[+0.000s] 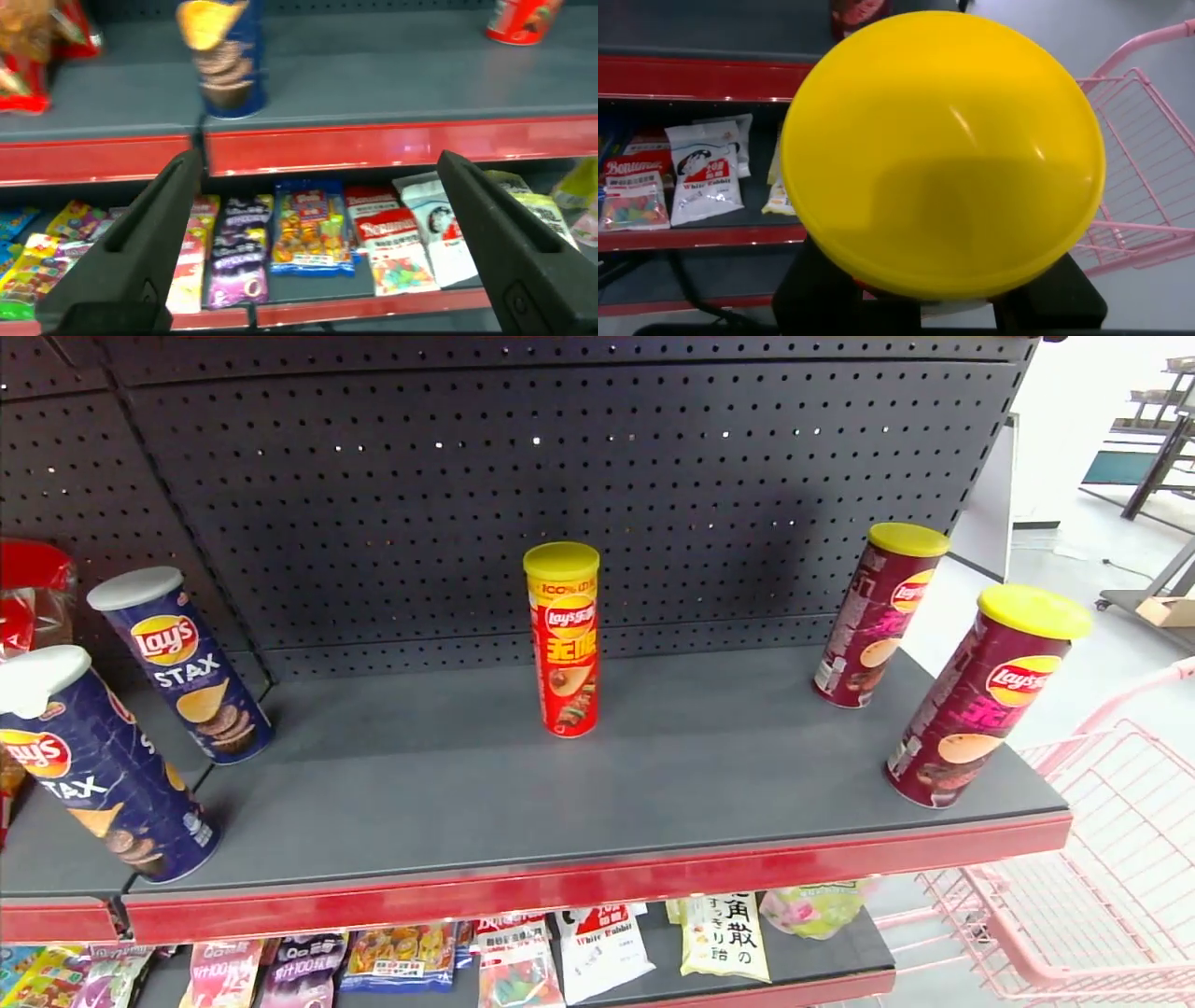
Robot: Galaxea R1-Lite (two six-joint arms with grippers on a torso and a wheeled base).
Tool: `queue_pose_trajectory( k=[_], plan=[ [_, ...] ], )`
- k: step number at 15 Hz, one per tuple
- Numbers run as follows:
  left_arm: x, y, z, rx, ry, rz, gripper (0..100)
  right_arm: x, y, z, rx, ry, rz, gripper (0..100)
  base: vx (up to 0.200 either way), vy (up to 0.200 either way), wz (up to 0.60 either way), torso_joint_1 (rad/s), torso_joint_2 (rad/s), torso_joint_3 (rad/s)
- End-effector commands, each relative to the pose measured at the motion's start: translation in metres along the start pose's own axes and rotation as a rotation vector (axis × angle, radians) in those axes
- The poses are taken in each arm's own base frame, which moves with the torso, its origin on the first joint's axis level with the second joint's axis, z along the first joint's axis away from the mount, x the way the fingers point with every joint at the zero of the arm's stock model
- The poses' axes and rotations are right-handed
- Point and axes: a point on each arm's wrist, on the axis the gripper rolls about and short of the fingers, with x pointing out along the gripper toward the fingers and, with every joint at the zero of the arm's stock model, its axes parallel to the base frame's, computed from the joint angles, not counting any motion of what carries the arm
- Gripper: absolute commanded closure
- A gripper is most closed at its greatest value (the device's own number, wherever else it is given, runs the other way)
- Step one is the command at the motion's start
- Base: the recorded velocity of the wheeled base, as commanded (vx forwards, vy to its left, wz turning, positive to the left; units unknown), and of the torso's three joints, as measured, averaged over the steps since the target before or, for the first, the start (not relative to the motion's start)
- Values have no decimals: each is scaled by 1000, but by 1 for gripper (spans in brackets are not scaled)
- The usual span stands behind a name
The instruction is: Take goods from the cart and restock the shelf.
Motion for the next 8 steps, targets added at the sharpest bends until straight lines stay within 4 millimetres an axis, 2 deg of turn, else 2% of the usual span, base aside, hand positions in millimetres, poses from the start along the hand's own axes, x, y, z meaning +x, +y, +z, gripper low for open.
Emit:
queue_pose_trajectory(
  k=[1,3,7,8],
  plan=[
    [0,0,0,0,1,1,0,-5,-1,-5,4,-45,4,100,0,0,0,0,0,0],
    [0,0,0,-1,-1,1,0,-5,0,-5,14,-49,7,100,0,0,0,0,0,0],
    [2,0,1,8,22,-30,0,7,5,-21,47,-34,75,100,0,0,0,0,0,0],
    [1,-2,1,35,17,-110,0,13,6,-28,46,-40,74,100,0,0,0,0,0,0]
  ],
)
